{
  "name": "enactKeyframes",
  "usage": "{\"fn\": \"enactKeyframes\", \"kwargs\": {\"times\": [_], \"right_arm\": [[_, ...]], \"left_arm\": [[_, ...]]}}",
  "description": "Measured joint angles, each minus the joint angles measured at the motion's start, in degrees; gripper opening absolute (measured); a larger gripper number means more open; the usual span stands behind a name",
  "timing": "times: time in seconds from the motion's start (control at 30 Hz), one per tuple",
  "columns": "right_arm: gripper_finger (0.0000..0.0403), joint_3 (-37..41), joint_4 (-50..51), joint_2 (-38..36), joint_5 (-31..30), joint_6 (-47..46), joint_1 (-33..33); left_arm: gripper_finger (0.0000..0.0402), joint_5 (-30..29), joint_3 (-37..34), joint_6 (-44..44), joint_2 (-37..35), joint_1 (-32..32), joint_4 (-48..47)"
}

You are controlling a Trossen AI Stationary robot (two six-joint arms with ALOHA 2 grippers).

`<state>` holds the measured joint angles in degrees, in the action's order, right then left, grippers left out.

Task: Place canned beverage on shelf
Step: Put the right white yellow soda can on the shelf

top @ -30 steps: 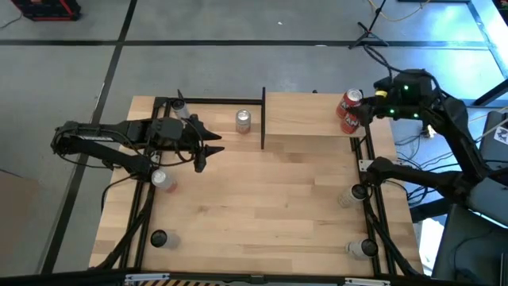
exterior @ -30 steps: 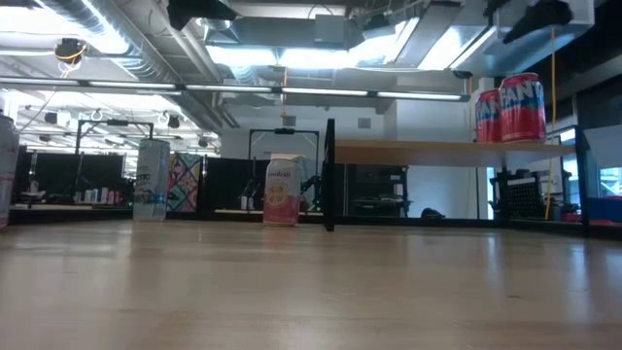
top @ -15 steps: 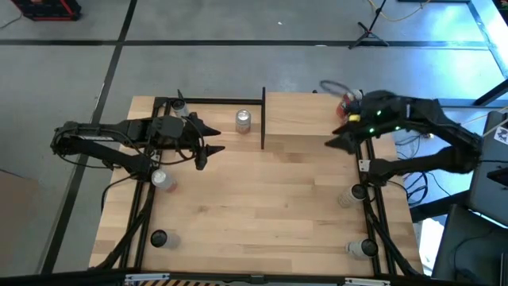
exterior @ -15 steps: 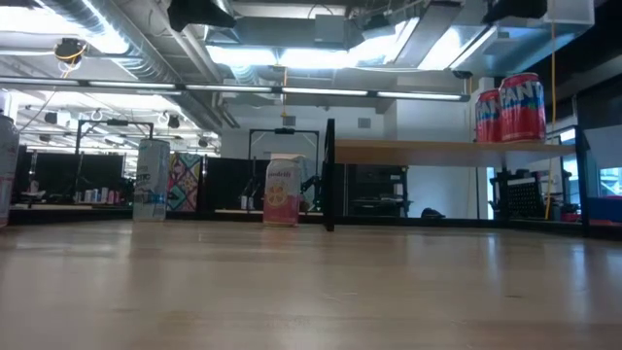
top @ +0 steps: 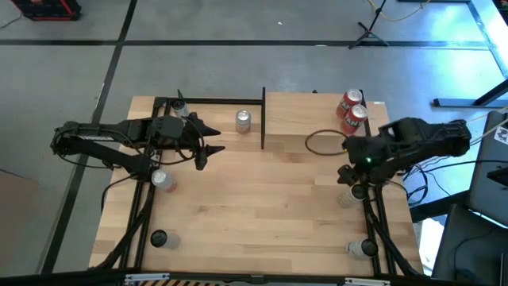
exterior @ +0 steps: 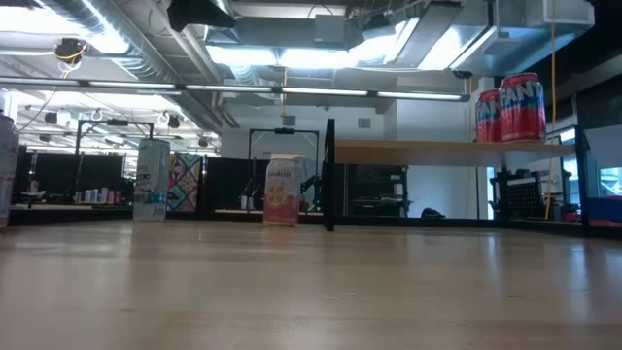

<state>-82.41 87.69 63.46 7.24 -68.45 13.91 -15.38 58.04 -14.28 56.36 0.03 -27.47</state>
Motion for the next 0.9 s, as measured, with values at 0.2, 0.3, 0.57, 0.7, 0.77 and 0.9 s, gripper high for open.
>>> {"fn": "enactKeyframes", "kwargs": {"times": [0.2, 0.3, 0.57, 0.7, 0.77, 0.9], "right_arm": [[0.0356, 1.1, 2.3, 2.3, -3.1, -11.8, 6.6], [0.0356, 3.6, 2.3, 2.8, -3.4, -15.3, 8.6], [0.0356, 12.0, 2.4, 2.3, -1.7, -18.7, 12.2], [0.0356, 14.2, 2.3, 2.3, -1.7, -18.7, 12.1], [0.0356, 15.6, 2.3, 2.3, -1.7, -18.7, 12.1], [0.0356, 19.3, 2.4, 2.3, -0.6, -18.7, 12.1]], "left_arm": [[0.0257, 0.0, 0.0, 2.4, 0.0, 0.0, -0.1], [0.0257, 0.0, 0.0, 2.9, 0.0, 0.0, 0.0], [0.0257, 0.0, 0.0, 4.6, 0.0, 0.0, 0.0], [0.0257, 0.0, 0.0, 5.9, 0.0, 0.0, 0.1], [0.0257, 0.0, 0.0, 5.9, 0.0, 0.0, 0.0], [0.0257, 0.0, 0.0, 5.9, 0.0, 0.0, 0.0]]}}
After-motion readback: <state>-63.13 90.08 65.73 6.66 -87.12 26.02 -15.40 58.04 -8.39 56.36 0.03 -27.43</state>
